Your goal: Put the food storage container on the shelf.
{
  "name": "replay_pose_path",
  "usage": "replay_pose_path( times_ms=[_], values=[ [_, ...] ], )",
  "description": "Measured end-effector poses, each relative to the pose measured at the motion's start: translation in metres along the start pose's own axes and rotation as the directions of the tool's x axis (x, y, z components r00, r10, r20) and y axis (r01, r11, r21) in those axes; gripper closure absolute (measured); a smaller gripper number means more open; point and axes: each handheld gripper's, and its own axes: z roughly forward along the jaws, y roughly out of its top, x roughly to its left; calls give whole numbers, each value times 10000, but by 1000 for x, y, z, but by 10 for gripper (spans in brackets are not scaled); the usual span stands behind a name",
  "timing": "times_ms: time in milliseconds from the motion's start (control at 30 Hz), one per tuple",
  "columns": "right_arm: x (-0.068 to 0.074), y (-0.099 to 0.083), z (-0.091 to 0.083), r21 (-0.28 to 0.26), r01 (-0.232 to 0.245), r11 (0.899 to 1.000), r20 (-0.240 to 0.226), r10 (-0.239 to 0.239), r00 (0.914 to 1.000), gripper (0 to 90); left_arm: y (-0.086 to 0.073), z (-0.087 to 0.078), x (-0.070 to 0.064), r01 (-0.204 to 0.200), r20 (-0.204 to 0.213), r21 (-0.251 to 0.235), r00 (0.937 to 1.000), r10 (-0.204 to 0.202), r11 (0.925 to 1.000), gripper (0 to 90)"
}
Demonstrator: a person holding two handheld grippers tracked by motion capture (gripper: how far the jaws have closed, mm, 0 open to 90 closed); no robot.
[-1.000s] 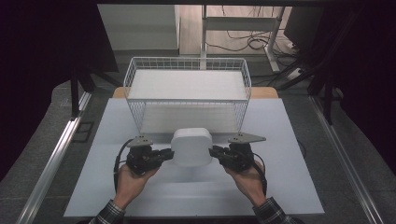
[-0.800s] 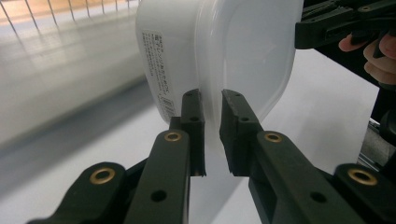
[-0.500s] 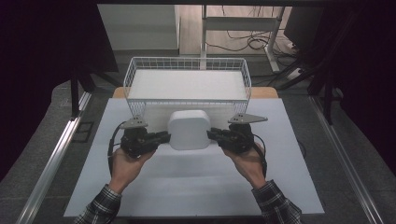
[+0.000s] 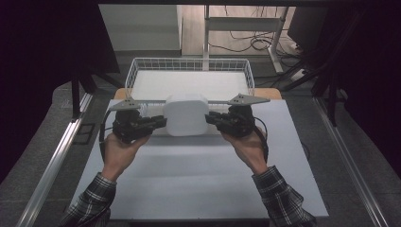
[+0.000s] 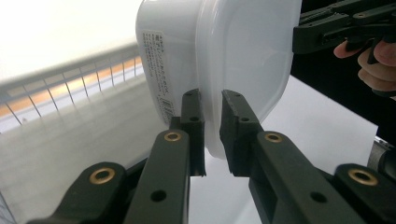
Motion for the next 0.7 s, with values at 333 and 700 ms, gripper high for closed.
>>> replay_pose_path(
  times_ms=[333,700],
  values=[
    [-2,43,-1,-392,239,9989,216,-231,9995,782,40,-10,14,-67,10,-356,10000,67,9993,804],
    [-25,68,11,-353,-373,9987,374,386,9986,778,71,6,32,116,-145,-346,9998,-121,9993,796]
  ],
)
